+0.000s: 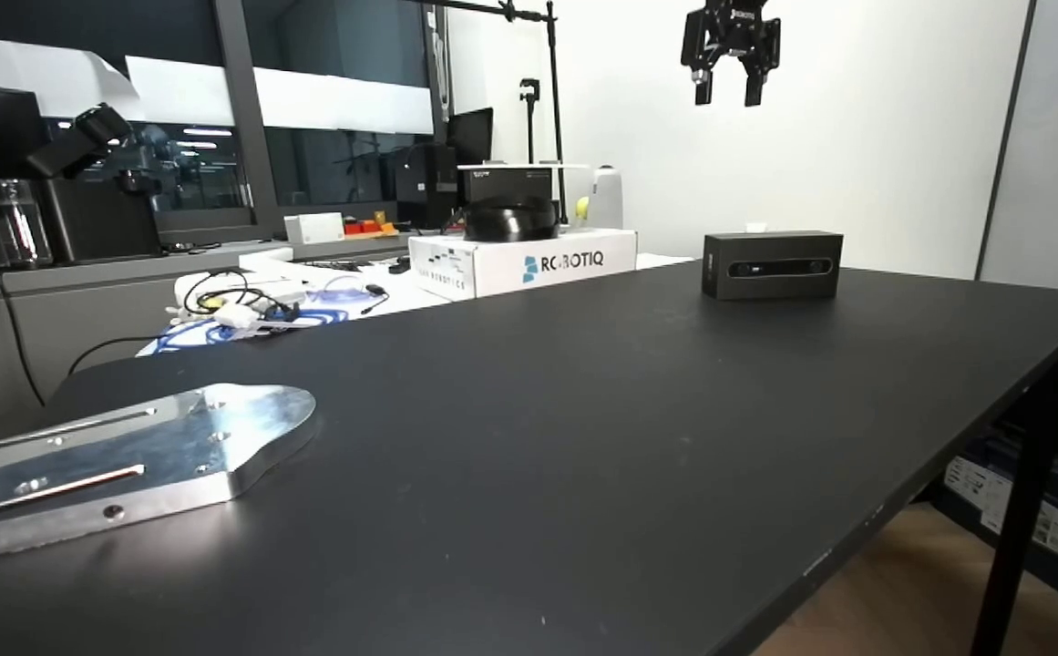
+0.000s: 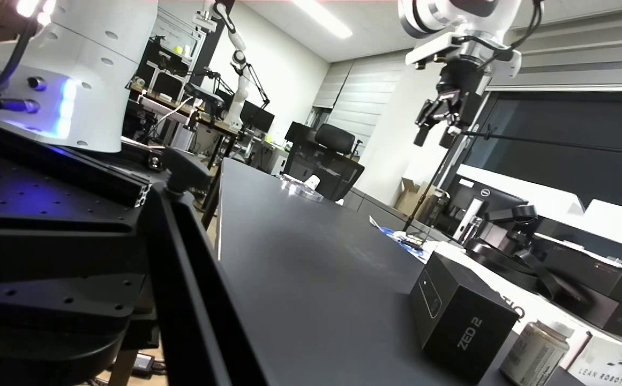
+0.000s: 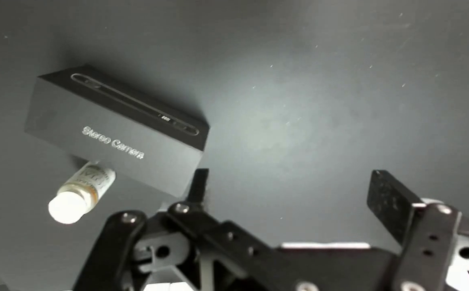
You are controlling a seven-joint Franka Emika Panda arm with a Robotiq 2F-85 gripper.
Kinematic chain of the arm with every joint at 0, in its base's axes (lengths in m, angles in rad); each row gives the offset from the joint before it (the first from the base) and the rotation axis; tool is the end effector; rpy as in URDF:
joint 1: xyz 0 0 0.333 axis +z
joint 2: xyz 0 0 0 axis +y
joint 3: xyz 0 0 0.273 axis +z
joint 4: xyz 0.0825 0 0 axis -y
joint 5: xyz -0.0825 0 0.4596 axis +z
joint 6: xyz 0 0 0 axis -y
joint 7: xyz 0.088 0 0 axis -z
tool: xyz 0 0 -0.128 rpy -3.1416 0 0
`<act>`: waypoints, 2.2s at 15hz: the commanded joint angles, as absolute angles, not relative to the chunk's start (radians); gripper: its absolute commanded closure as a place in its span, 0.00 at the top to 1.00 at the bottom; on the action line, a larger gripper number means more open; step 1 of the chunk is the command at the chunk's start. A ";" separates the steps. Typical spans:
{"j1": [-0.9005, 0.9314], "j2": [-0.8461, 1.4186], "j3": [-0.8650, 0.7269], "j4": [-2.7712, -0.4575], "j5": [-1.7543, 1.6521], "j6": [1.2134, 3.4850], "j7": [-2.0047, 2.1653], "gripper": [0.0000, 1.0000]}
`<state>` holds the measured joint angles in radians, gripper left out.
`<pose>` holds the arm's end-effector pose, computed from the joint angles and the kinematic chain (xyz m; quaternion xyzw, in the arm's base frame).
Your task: Put the white bottle on the black box
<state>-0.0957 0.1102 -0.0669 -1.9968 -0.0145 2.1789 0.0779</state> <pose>0.6376 -0.1053 0.3102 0.9926 -0.1156 0.0356 0.0113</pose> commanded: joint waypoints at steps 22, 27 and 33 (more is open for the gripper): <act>-0.331 0.656 -0.189 -1.354 0.182 2.206 0.131 1.00; -0.354 0.731 -0.209 -1.331 0.178 2.252 0.145 1.00; -0.373 0.815 -0.210 -1.338 0.182 2.306 0.130 1.00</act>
<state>-0.3603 0.7702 -0.2203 -1.3722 0.1856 2.2955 0.1055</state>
